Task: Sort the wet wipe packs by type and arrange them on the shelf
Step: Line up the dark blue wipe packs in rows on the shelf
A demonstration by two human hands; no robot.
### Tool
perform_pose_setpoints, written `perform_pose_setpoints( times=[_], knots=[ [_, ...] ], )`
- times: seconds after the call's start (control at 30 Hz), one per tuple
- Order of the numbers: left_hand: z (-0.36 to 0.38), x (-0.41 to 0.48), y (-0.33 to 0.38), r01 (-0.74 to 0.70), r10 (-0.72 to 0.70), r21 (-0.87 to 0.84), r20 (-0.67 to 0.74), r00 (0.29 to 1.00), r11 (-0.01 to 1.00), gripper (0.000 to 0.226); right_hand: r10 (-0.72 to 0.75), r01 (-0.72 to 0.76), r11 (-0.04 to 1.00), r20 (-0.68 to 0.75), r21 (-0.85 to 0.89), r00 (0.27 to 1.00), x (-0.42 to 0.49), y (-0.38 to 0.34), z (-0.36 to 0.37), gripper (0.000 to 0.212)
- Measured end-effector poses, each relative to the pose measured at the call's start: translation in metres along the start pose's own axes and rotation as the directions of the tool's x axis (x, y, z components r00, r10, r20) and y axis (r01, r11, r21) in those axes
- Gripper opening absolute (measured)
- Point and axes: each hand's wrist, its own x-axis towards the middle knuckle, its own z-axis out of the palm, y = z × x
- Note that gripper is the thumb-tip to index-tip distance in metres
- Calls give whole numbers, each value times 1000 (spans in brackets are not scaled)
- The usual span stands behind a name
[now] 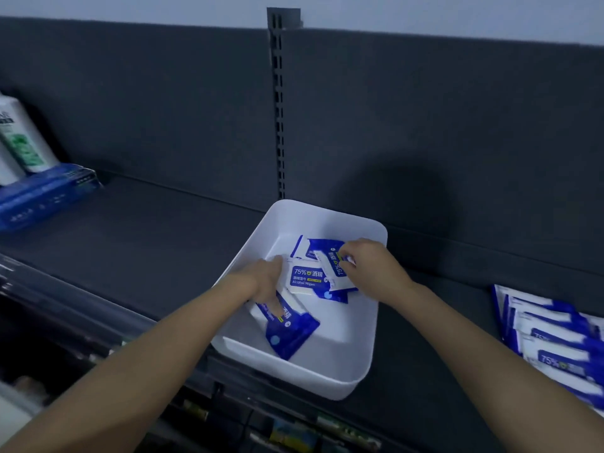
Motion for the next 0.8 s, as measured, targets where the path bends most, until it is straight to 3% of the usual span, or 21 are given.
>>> perform_pose_setpoints(
  times=[0.1,0.2,0.33,0.43,0.53,0.6,0.67,0.8],
  knots=[
    [-4,2,-7,-31,26,-149,-32,999,988,39,80,-78,997,77,-31,994,16,-2,5,20],
    [-12,-9,-14,-95,33,-237,-250,968,967,28,114,-105,992,131,-73,985,32,-6,9,16],
    [-21,-32,-21,-258,17,-359,-556,831,897,19,208,-191,977,254,-91,945,52,-14,26,24],
    [-11,-41,-27,-315,-159,-528,-669,726,789,15,280,-247,958,293,-143,914,63,-16,36,29],
    [0,-41,-31,-343,-318,-648,-682,658,680,17,373,-349,928,283,-133,883,70,-16,33,48],
    [3,-40,-31,-367,-344,-674,-680,648,641,17,403,-398,915,246,-73,881,72,-15,28,46],
    [4,-38,-32,-385,-354,-689,-677,645,615,17,458,-496,859,242,129,856,74,-13,27,39],
    [3,-35,-34,-393,-397,-714,-669,628,580,17,536,-617,546,329,567,777,74,-12,22,28]
  ],
)
